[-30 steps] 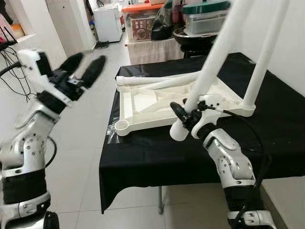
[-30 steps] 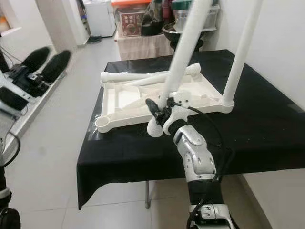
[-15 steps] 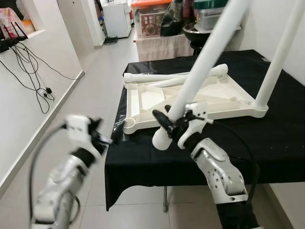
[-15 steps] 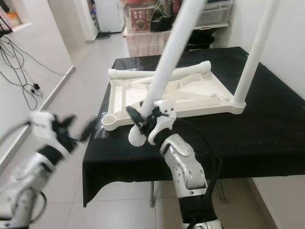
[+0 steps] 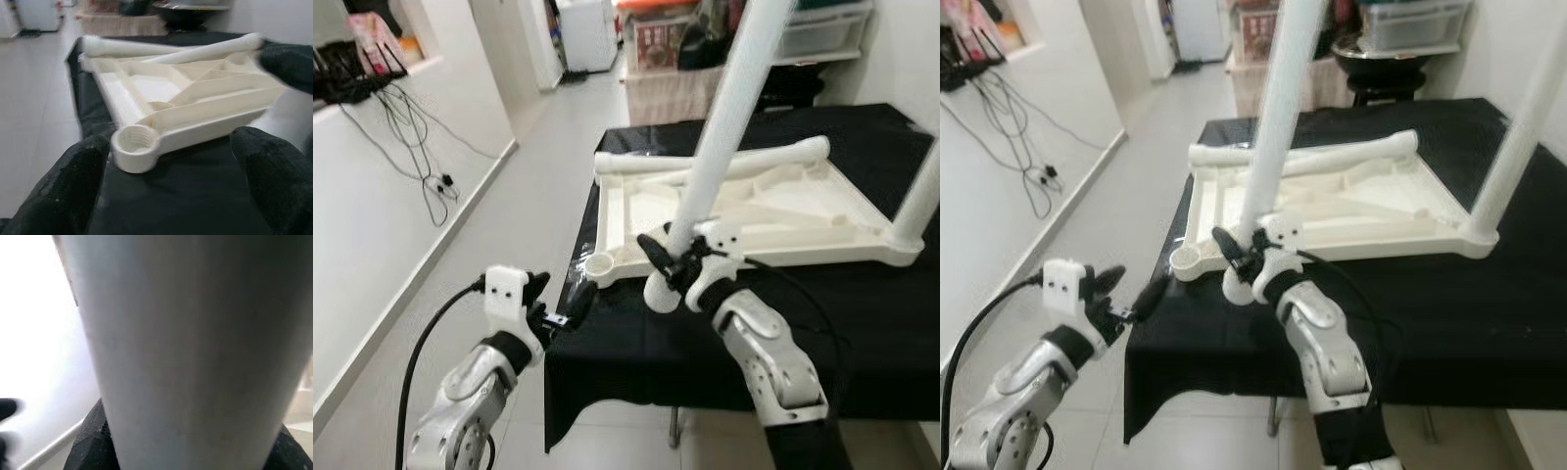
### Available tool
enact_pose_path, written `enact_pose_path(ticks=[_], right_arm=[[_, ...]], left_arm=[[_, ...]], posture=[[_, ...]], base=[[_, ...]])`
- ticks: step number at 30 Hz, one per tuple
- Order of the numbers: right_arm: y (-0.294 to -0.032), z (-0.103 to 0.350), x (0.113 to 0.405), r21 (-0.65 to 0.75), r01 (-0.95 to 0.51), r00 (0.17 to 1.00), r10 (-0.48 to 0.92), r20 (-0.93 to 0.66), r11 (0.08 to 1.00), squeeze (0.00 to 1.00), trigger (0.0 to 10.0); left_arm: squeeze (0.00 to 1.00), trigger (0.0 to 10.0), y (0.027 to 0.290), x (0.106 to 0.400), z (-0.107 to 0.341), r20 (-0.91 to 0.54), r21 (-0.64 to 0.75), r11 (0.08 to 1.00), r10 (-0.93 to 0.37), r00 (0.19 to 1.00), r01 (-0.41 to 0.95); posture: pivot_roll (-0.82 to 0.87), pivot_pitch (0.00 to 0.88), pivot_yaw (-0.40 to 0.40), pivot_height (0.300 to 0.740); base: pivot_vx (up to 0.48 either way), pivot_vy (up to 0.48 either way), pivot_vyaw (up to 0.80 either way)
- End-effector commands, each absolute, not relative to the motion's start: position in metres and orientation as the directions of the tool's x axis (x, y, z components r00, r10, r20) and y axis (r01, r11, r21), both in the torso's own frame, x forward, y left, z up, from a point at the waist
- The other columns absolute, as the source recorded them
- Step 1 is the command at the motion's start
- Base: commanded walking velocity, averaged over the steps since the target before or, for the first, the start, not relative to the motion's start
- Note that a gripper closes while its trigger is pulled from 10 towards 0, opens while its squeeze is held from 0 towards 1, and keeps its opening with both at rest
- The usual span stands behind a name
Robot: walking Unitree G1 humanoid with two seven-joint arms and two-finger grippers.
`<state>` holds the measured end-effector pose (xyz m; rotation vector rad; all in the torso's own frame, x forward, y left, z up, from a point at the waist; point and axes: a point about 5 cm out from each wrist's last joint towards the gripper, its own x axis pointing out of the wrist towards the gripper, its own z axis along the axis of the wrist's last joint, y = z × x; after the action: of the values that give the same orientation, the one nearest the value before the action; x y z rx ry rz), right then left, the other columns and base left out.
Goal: Building children table
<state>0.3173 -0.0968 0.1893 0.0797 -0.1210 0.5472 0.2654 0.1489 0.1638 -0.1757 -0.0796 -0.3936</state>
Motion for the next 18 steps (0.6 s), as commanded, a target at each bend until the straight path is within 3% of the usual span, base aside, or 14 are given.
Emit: enact_pose_path(ticks=[1, 9, 16, 18], right_arm=[[-0.094, 0.190, 0.315, 0.040, -0.538, 0.837, 0.529, 0.139, 0.842, 0.00, 10.0], [-0.094, 0.189, 0.316, 0.030, -0.536, 0.839, 0.527, 0.135, 0.844, 0.00, 10.0], [-0.095, 0.189, 0.315, 0.006, -0.537, 0.837, 0.531, 0.132, 0.844, 0.00, 10.0], [-0.095, 0.190, 0.316, 0.002, -0.540, 0.835, 0.535, 0.132, 0.842, 0.00, 10.0]], left_arm=[[0.00, 10.0, 0.147, 0.265, 0.166, 0.121, -0.144, 0.906, -0.383, 0.916, 0.398], [0.00, 10.0, 0.144, 0.267, 0.169, 0.134, -0.139, 0.903, -0.390, 0.911, 0.407], [0.00, 10.0, 0.146, 0.270, 0.160, 0.051, -0.128, 0.934, -0.330, 0.943, 0.334], [0.00, 10.0, 0.146, 0.269, 0.157, 0.040, -0.123, 0.935, -0.331, 0.943, 0.333]], posture=[[-0.01, 0.029, 0.113, 0.740], [-0.01, 0.032, 0.120, 0.740], [-0.01, 0.042, 0.126, 0.740], [-0.01, 0.045, 0.128, 0.740]], base=[[0.315, 0.000, 0.00], [0.311, 0.000, 0.00], [0.000, 0.000, 0.00], [0.000, 0.480, 0.00]])
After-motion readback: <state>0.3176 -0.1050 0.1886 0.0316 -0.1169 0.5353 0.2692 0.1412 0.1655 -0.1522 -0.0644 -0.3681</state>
